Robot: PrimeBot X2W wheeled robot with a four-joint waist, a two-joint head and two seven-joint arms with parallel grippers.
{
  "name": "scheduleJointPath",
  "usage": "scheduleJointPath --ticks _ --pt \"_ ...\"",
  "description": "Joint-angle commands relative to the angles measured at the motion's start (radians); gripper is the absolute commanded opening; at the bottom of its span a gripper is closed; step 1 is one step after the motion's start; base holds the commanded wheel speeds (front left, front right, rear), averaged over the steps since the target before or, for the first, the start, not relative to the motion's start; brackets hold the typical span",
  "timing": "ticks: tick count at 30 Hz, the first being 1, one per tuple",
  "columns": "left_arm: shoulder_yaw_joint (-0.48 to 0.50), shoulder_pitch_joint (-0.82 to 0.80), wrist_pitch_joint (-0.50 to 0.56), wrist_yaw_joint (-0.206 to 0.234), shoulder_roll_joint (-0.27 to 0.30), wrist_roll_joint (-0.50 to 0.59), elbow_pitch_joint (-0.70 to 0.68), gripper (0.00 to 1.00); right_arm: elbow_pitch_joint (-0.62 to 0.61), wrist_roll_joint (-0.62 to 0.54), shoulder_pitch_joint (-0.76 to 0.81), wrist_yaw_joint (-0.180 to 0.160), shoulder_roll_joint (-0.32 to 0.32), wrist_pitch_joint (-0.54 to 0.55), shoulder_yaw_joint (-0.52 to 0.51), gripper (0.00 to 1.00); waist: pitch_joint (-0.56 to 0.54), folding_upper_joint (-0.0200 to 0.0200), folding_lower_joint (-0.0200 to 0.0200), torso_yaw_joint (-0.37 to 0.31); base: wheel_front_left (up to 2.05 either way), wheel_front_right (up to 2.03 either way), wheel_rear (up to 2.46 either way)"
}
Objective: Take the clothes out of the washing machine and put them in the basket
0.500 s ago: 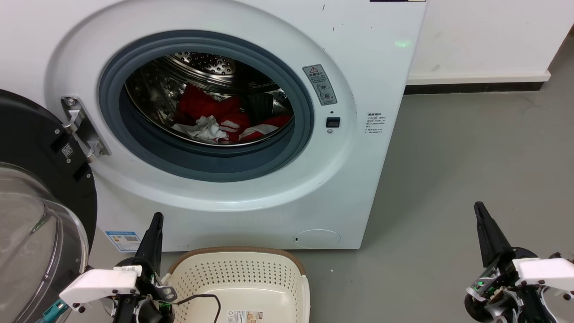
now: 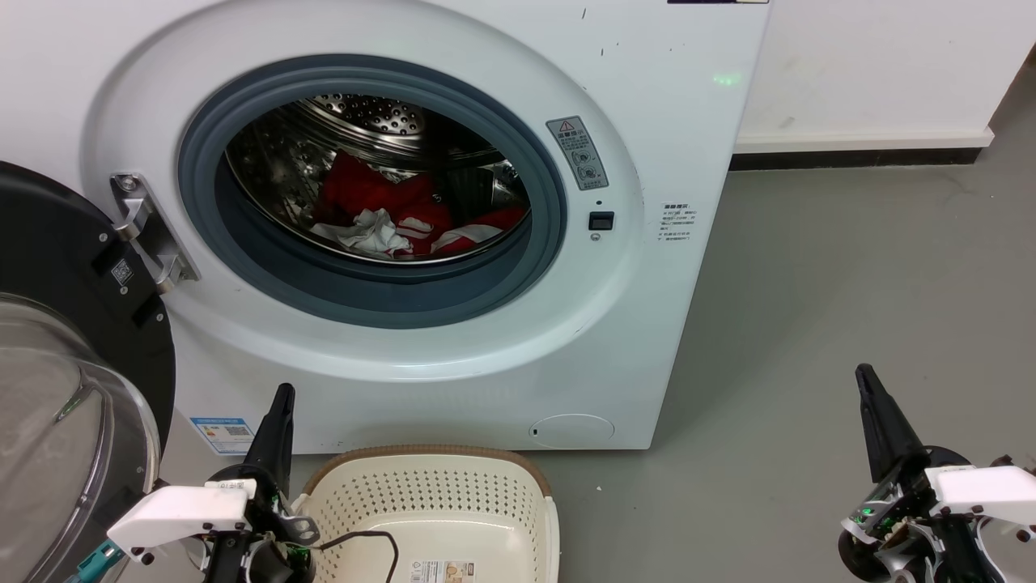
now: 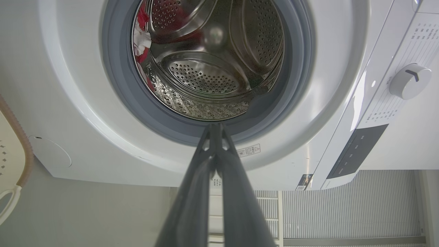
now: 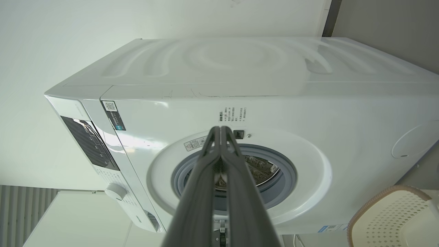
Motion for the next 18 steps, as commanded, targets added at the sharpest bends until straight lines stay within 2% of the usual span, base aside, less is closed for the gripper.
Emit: scheduleJointPath --ticks 1,4,5,13,18 --pt "0.002 -0.007 0.003 -0.002 -0.001 -0.002 -0.001 0.00 0.001 -0.004 -0.012 0.000 0.002 -0.001 0.000 0.00 0.000 0.0000 0.0000 0.000 0.00 0.00 0.00" --pt "0.002 -0.007 0.003 -0.002 -0.001 -0.002 -0.001 0.00 0.001 -0.004 -0.012 0.000 0.002 -0.001 0.000 0.00 0.000 0.0000 0.0000 0.000 0.00 0.00 0.00" --pt "0.000 0.000 0.000 0.000 0.000 0.000 0.000 1.00 0.000 0.000 0.000 0.000 0.000 0.000 0.000 1.00 0.000 0.0000 0.0000 0.000 0.00 0.00 0.00" --pt "-0.034 0.012 -0.028 0.000 -0.002 0.011 0.010 1.00 0.002 -0.015 0.026 0.000 0.001 -0.027 0.015 1.00 0.001 0.0000 0.0000 -0.001 0.00 0.00 0.00" --pt "-0.047 0.006 -0.053 0.000 -0.002 0.061 -0.004 1.00 -0.013 -0.071 0.036 0.000 0.001 -0.052 0.017 1.00 0.001 0.0000 0.0000 -0.001 0.00 0.00 0.00"
